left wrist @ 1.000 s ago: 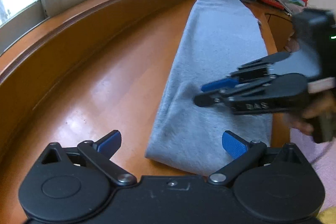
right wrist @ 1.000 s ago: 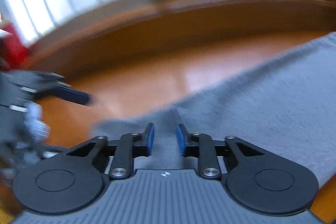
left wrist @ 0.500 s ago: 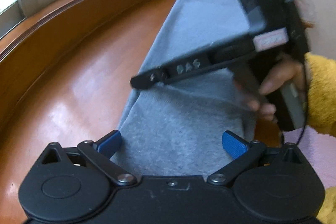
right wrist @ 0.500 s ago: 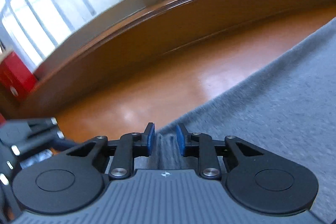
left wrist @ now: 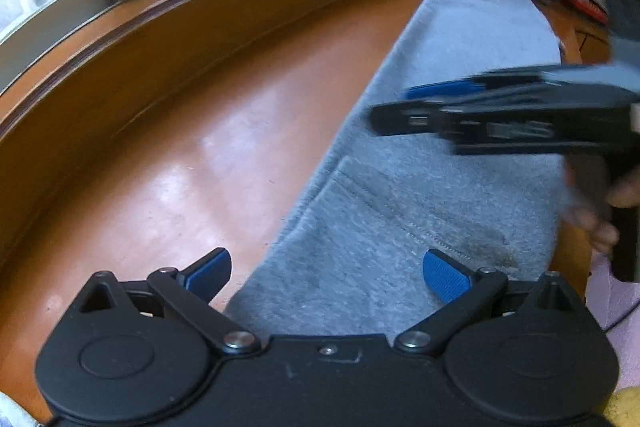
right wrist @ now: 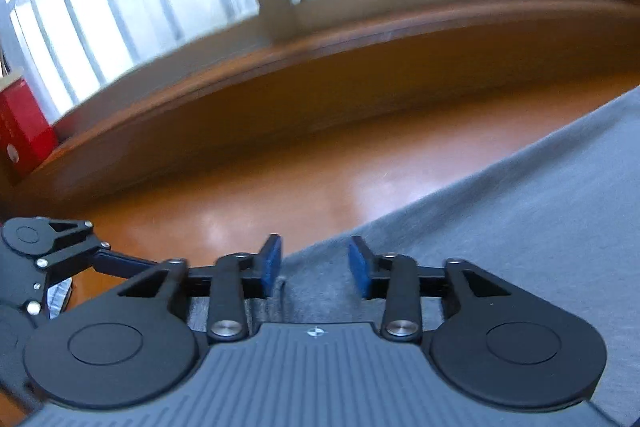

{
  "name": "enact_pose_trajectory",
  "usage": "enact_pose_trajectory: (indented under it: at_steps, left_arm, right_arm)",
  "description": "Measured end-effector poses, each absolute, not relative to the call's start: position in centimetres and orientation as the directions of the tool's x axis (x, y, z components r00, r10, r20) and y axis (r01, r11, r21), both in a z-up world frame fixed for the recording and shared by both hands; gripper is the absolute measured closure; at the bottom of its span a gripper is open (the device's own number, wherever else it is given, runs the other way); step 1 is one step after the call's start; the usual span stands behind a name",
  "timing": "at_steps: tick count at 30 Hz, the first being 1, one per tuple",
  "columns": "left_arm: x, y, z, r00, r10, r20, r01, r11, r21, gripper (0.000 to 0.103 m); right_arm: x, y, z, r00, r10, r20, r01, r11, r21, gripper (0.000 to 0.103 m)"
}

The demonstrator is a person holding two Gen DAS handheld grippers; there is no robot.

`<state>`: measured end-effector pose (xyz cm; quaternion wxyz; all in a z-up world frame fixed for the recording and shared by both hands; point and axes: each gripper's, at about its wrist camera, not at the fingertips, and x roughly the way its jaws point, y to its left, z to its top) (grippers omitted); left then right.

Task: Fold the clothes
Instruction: 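Grasp the sweatpants end with the right gripper and fold it over, then release the folded end and withdraw the right gripper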

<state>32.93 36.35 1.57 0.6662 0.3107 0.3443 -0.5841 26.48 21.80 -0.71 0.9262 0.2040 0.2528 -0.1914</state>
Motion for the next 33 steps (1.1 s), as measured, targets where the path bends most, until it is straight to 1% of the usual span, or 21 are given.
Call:
enact_pose_trajectory:
  at_steps: [1, 5, 8, 12, 14, 15, 17, 20, 22, 25, 28, 30, 33]
  left_arm:
    - [33.1, 36.5, 1.7, 0.087, -0.564, -0.821, 0.992, 0.120, 0.022, 0.000]
    - [34.4, 37.3, 1.8, 0.095, -0.572, -0.815, 0.994, 0.093, 0.051, 0.000]
    - [35.8, 37.9, 1.8, 0.066, -0.592, -0.803, 0.998, 0.055, 0.041, 0.000]
    - [37.1, 39.0, 1.6, 0.033, -0.609, -0.793, 0.999, -0.002, 0.043, 0.000]
    - [37.4, 39.9, 1.6, 0.009, -0.617, -0.787, 0.997, -0.050, 0.051, 0.000]
    - [37.5, 40.5, 1.6, -0.001, -0.618, -0.786, 0.995, -0.081, 0.062, 0.000]
    - [37.6, 41.4, 1.2, -0.011, -0.605, -0.796, 0.981, -0.159, 0.108, 0.000]
    - [37.4, 42.8, 0.4, 0.007, -0.599, -0.800, 0.939, -0.271, 0.211, 0.000]
    - [37.2, 43.4, -0.2, -0.012, -0.606, -0.796, 0.912, -0.334, 0.240, 0.001]
    - [37.2, 43.4, -0.6, -0.069, -0.611, -0.788, 0.898, -0.382, 0.218, 0.001]
    - [37.0, 43.0, -0.7, -0.087, -0.624, -0.777, 0.892, -0.396, 0.218, 0.001]
    - [37.0, 42.6, -0.8, -0.093, -0.626, -0.774, 0.901, -0.384, 0.203, 0.001]
    - [37.3, 42.2, -0.8, -0.105, -0.619, -0.778, 0.920, -0.359, 0.161, 0.001]
  right_arm:
    - [25.5, 22.3, -0.3, 0.798, -0.275, -0.535, 0.470, 0.840, 0.269, 0.047]
    - [21.8, 24.9, 0.6, 0.776, -0.371, -0.509, 0.538, 0.811, 0.229, 0.047]
    - [19.3, 28.5, 0.7, 0.742, -0.449, -0.498, 0.603, 0.771, 0.203, 0.047]
    - [16.6, 32.9, -0.4, 0.672, -0.531, -0.516, 0.682, 0.715, 0.152, 0.047]
    - [16.3, 35.4, -0.7, 0.646, -0.558, -0.521, 0.703, 0.701, 0.121, 0.039]
    - [16.3, 36.7, -0.9, 0.632, -0.578, -0.516, 0.715, 0.692, 0.101, 0.034]
    - [16.6, 39.1, -1.1, 0.623, -0.601, -0.500, 0.722, 0.687, 0.074, 0.033]
    - [17.6, 42.2, -1.4, 0.643, -0.590, -0.488, 0.701, 0.710, 0.065, 0.033]
    - [18.2, 43.8, -1.6, 0.656, -0.580, -0.483, 0.682, 0.730, 0.051, 0.033]
    - [19.8, 45.1, -2.3, 0.659, -0.570, -0.491, 0.661, 0.750, 0.018, 0.033]
    - [21.3, 46.0, -2.8, 0.646, -0.575, -0.502, 0.661, 0.750, -0.010, 0.033]
    - [21.2, 46.3, -2.8, 0.636, -0.602, -0.483, 0.673, 0.739, -0.034, 0.034]
    - [20.2, 45.3, -2.3, 0.577, -0.669, -0.468, 0.736, 0.674, -0.056, 0.034]
